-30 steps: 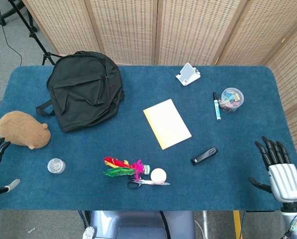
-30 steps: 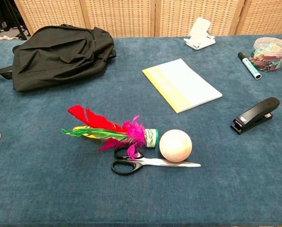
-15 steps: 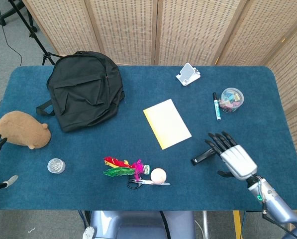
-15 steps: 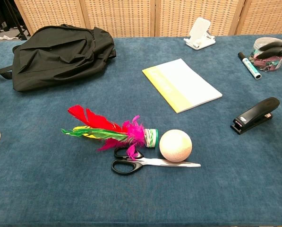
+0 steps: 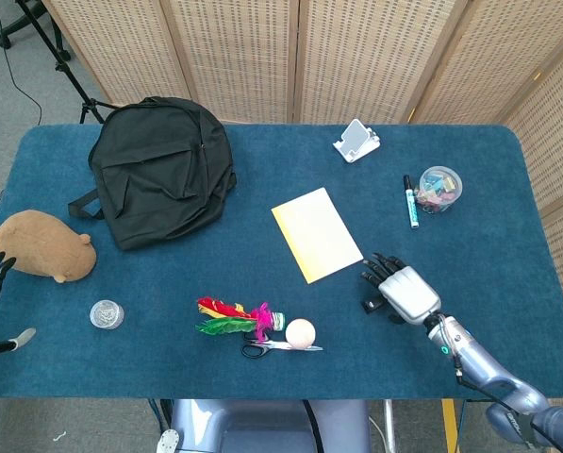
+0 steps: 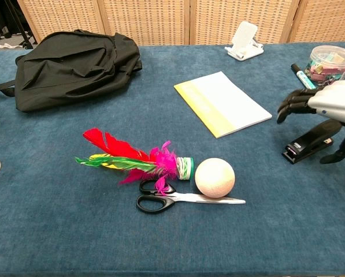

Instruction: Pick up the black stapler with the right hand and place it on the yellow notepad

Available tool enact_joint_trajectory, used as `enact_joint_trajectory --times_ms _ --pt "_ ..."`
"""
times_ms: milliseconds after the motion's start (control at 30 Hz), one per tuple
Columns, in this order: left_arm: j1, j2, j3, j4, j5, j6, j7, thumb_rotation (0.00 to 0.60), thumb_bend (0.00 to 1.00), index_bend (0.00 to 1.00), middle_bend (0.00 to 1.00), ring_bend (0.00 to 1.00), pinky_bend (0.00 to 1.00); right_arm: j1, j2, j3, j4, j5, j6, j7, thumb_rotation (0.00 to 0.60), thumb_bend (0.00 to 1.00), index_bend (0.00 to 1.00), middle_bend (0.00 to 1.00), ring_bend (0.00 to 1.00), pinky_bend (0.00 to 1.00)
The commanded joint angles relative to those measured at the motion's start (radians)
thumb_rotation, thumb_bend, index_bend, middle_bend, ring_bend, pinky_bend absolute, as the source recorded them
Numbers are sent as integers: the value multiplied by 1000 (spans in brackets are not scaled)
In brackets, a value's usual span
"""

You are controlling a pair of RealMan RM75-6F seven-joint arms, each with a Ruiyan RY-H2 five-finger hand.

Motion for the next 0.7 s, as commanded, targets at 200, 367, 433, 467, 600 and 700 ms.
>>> enact_joint_trajectory --times_ms 200,367,433,467,600,700 --pt "-1 0 0 -1 -3 -5 -2 600 0 0 0 0 0 -1 -83 -21 130 -26 126 102 600 621 490 472 338 290" --pt "-1 0 0 -3 -2 -4 -2 600 0 0 0 0 0 13 -71 -4 129 -41 194 121 600 672 508 489 349 290" --pt "-1 0 2 -4 0 -4 0 600 0 0 0 0 0 30 -58 22 103 -30 200 109 600 672 508 490 349 290" --pt "-2 0 2 -4 0 -5 2 600 0 0 0 0 0 42 -53 39 88 -19 197 101 600 672 508 490 349 290" --pt "-4 -1 3 -6 0 -8 5 600 0 0 0 0 0 111 -52 123 31 54 131 23 600 672 508 490 349 290" --pt "-3 1 1 -6 -2 -7 -1 600 0 0 0 0 0 154 -66 168 13 115 73 -36 600 672 508 490 349 290"
